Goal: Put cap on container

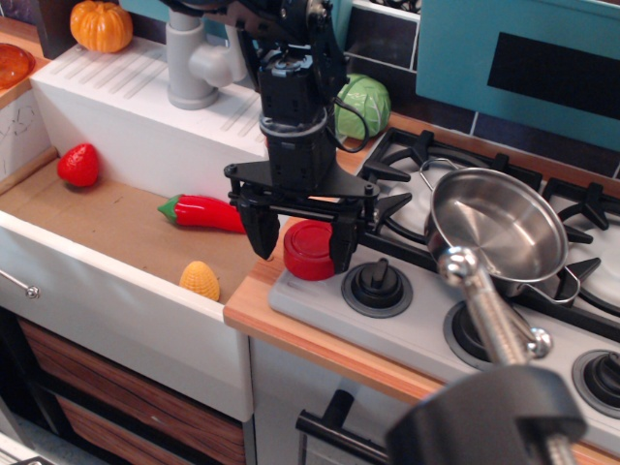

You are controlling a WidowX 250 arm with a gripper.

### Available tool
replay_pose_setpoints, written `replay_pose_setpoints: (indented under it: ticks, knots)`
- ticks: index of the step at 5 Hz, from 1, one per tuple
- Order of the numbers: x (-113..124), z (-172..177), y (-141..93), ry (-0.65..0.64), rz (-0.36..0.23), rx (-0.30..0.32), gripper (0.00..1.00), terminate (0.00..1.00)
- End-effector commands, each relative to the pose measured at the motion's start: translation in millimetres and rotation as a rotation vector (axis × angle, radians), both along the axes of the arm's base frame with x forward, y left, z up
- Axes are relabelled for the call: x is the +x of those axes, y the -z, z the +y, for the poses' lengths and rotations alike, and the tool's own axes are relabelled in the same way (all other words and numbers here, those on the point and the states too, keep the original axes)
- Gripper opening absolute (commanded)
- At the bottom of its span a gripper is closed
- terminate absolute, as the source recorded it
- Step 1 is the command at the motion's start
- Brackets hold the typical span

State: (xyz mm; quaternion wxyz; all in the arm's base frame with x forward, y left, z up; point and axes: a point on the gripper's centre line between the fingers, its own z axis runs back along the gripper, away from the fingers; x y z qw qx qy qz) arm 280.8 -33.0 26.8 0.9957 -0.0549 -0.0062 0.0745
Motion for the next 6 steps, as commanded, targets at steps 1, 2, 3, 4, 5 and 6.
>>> replay_pose_setpoints:
  ticks: [1, 2, 3, 4, 5, 6]
  knots:
    - [11.8, -4.6, 1.4, -0.020, -0.044, 0.033, 1.00, 0.00]
    - [17.2, -3.4, 5.8, -0.031, -0.046, 0.043, 1.00, 0.00]
    - [19.3, 1.3, -5.4, -0.038, -0.046, 0.028, 0.00, 0.00]
    - [26.8, 24.4, -37.7, -0.059, -0.038, -0.018, 0.00, 0.00]
    - [36.7, 52.7, -79.3, -0.113, -0.109, -0.058, 0.00, 0.00]
    - [51.0, 71.8, -102.2, -0.178, -0.127, -0.080, 0.00, 0.00]
